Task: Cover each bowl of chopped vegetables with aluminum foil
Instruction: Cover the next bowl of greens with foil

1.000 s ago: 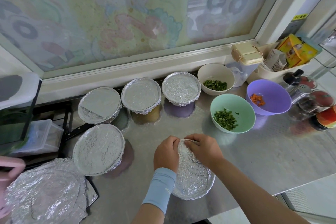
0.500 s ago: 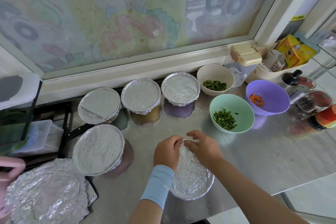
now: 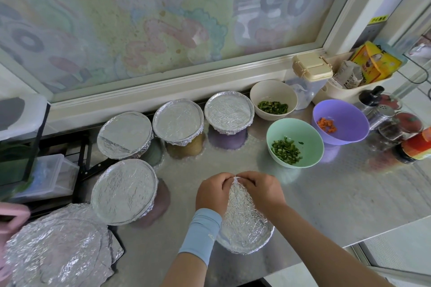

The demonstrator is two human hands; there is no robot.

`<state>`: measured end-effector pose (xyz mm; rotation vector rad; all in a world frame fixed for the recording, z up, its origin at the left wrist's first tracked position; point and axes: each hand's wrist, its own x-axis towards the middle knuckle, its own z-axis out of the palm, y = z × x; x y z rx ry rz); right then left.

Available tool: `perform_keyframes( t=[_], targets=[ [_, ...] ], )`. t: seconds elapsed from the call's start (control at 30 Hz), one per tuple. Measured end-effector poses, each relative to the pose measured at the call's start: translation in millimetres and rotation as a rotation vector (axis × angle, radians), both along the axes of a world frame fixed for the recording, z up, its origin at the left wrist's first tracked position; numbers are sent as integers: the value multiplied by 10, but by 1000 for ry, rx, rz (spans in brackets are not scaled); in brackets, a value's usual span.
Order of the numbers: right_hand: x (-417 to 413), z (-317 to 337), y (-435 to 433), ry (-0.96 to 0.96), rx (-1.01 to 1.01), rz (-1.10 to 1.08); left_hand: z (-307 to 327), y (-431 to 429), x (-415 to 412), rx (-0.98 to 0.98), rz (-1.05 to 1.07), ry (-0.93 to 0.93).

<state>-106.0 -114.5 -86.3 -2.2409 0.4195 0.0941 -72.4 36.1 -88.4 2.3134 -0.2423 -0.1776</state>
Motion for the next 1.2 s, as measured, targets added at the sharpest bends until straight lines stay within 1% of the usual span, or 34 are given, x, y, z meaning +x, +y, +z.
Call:
perform_keyframes(
  t=[0.17,0.3,0.37,0.47,0.53,0.6,0.67,0.7,0.77,0.87,1.0,1.07,1.1,1.17,1.2],
  targets=[
    [25,69,-20,44,-39,97,-2,-16,-44,29,56,-7],
    [-26,75,-17,8,-79,46,-13,1,-65,81,145,-37],
    [-28,57,-3,42,-92,27,-8,-1,-64,101,126,-7],
    [48,63,-12,127,18,-108,26,9,-41,104,66,86],
    [119,79,-56,211,97,-188,56,26,-7,6,50,190],
    [169,68,-97,282,149,-212,92,41,29,-105,65,297],
    [198,50,-110,292,287,-286,101,46,63,-126,94,345],
    [203,42,-109,276,369,-333,98,47,71,-113,107,346],
    [207,37,-114,238,469,-385,91,39,71,-83,126,336],
    [230,28,-128,225,524,-427,100,8,68,-32,136,312],
    [286,33,-138,306,544,-455,89,-2,70,4,108,264],
    [305,53,-135,318,499,-438,49,13,64,-19,59,163],
    [301,52,-129,299,409,-413,42,23,54,-32,32,106],
    [245,47,-84,180,70,-304,31,38,33,-21,-20,30],
    [191,39,-43,52,-92,-235,18,42,20,-10,-33,11]
  ],
)
